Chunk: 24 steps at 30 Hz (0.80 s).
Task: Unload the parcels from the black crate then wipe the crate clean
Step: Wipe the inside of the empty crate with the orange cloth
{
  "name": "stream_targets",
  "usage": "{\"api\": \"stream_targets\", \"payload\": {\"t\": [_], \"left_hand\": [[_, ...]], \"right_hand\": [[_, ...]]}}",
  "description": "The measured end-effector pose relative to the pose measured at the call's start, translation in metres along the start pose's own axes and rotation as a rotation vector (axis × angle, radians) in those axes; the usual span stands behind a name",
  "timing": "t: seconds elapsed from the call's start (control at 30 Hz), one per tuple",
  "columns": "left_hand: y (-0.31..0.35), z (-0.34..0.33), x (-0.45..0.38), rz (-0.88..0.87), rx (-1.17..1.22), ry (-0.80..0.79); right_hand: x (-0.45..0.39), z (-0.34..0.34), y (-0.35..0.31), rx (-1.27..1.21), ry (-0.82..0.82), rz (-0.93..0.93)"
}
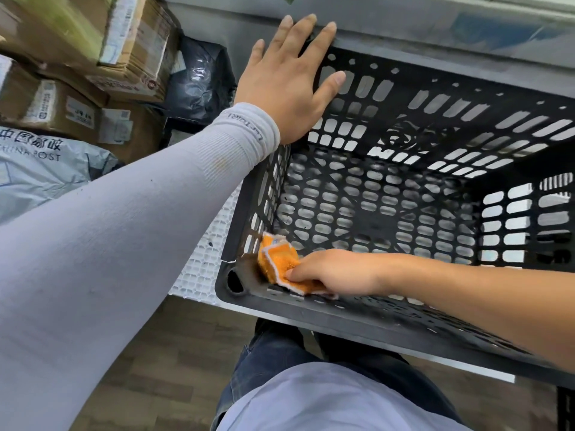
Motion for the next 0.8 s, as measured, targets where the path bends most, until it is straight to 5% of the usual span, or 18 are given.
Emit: {"api": "stream_targets", "payload": {"t": [0.23, 0.37, 0.53, 0.8], "left_hand": [[-0.001, 0.001, 0.0, 0.002, 0.012, 0.005], [-0.002, 0.0, 0.001, -0.001, 0.003, 0.005], [-0.003, 0.0, 0.0, 0.004, -0.002, 0.017], [-0.005, -0.001, -0.001, 0.009, -0.021, 0.031]], "right_hand": [[0.012, -0.012, 0.01, 0.287, -0.097, -0.04], [0.023, -0.003, 0.004, 0.065, -0.069, -0.066], [-0.012, -0.025, 0.0, 0.185, -0.188, -0.04], [-0.057, -0.024, 0.049, -0.035, 0.035, -0.292]]}}
Point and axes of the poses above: each hand's wrist, its own x-axis away from the middle knuckle, its own z-axis out of the back of the hand, y = z × x, the point moved 10 cm from there along -x, towards the middle knuckle, and after that the axes turned 9 degrees about y, right-handed, at the moved point
